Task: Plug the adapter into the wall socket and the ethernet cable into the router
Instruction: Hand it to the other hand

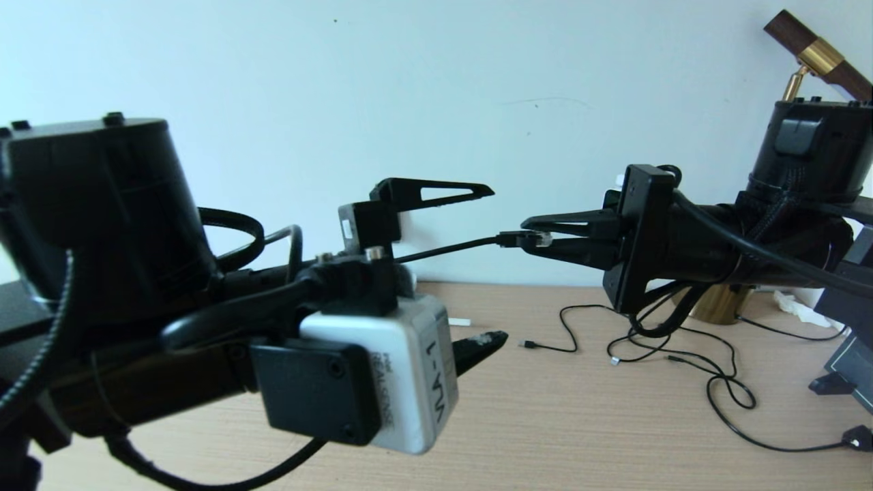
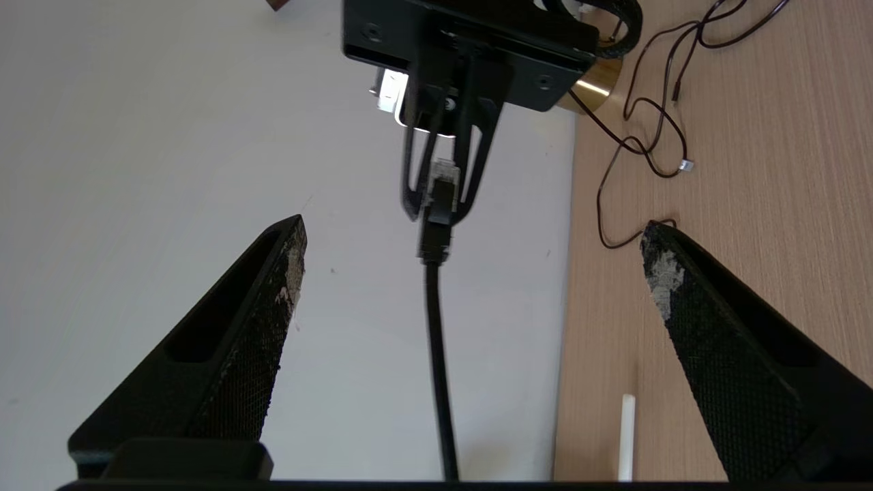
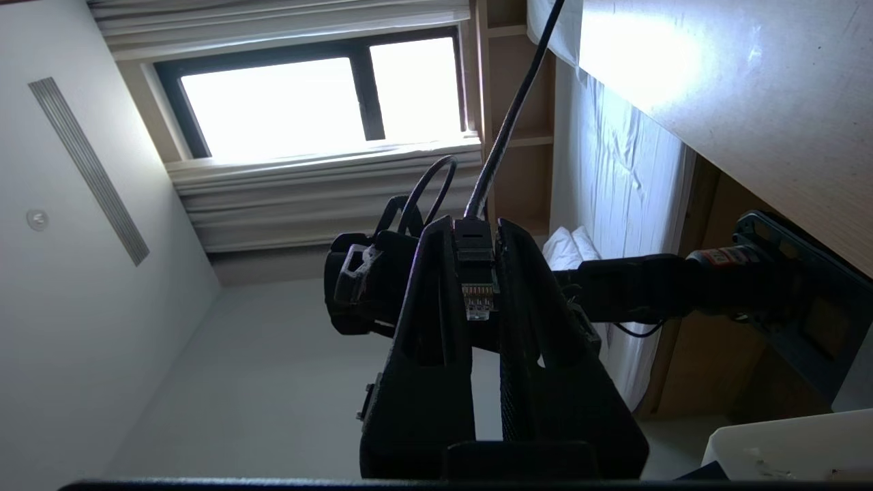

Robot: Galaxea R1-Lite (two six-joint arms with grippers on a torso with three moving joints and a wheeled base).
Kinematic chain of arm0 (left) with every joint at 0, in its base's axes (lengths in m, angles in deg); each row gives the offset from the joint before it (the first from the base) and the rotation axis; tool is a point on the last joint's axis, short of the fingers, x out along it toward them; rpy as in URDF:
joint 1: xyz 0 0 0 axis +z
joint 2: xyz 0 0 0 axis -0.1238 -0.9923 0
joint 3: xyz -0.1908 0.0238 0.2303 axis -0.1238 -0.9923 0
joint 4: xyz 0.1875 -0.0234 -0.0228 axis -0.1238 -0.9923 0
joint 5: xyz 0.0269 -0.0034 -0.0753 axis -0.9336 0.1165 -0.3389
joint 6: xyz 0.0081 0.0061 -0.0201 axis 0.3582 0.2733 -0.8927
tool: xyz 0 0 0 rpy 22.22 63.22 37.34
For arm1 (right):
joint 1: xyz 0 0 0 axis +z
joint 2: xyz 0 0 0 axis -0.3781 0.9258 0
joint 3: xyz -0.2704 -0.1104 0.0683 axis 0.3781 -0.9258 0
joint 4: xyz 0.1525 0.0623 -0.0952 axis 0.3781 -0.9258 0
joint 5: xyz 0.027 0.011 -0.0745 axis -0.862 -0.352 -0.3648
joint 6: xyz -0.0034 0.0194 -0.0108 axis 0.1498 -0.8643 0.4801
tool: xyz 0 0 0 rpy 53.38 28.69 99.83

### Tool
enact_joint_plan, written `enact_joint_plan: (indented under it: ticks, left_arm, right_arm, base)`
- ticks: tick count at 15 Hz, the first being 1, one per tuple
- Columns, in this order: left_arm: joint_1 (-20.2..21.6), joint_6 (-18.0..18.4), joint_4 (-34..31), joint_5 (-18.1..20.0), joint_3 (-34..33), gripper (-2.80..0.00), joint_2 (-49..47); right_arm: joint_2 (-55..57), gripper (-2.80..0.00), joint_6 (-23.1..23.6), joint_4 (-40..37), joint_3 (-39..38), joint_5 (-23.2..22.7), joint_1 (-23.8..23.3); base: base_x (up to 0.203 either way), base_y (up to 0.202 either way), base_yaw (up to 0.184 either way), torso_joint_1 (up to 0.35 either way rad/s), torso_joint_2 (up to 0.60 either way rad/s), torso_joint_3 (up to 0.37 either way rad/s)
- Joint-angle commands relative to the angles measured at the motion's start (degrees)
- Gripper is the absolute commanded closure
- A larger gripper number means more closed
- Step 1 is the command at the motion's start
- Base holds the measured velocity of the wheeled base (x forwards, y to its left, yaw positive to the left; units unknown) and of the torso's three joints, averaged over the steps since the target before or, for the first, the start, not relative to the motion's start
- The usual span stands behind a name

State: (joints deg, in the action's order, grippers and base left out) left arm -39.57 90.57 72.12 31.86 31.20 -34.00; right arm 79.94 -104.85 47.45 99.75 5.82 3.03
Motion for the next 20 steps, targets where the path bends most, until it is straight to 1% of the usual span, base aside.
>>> enact_joint_plan:
  ticks: [1, 5, 11, 20]
  left_arm:
    - [-0.02, 0.35, 0.17, 0.06, -1.02, -2.8, 1.86]
    - [-0.26, 0.4, 0.35, -0.02, -1.08, -2.8, 1.34]
    - [-0.27, 0.31, 0.87, -0.2, -1.42, -2.8, 0.82]
    - [0.01, 0.05, 0.96, -0.2, -1.48, -2.8, -1.27]
  right_arm:
    - [0.23, 0.0, -0.54, 0.28, -0.37, -0.39, 0.07]
    - [0.14, 0.0, -0.63, 0.1, -0.81, -0.9, 0.59]
    - [-0.04, 0.0, -0.54, 0.19, -1.62, -4.65, 1.82]
    - [-1.0, 0.0, -0.54, 0.19, -1.87, -6.36, 1.82]
  base:
    - [0.0, 0.0, 0.0, 0.0, 0.0, 0.0]
    - [0.0, 0.0, 0.0, 0.0, 0.0, 0.0]
    - [0.0, 0.0, 0.0, 0.0, 0.0, 0.0]
    - [0.0, 0.0, 0.0, 0.0, 0.0, 0.0]
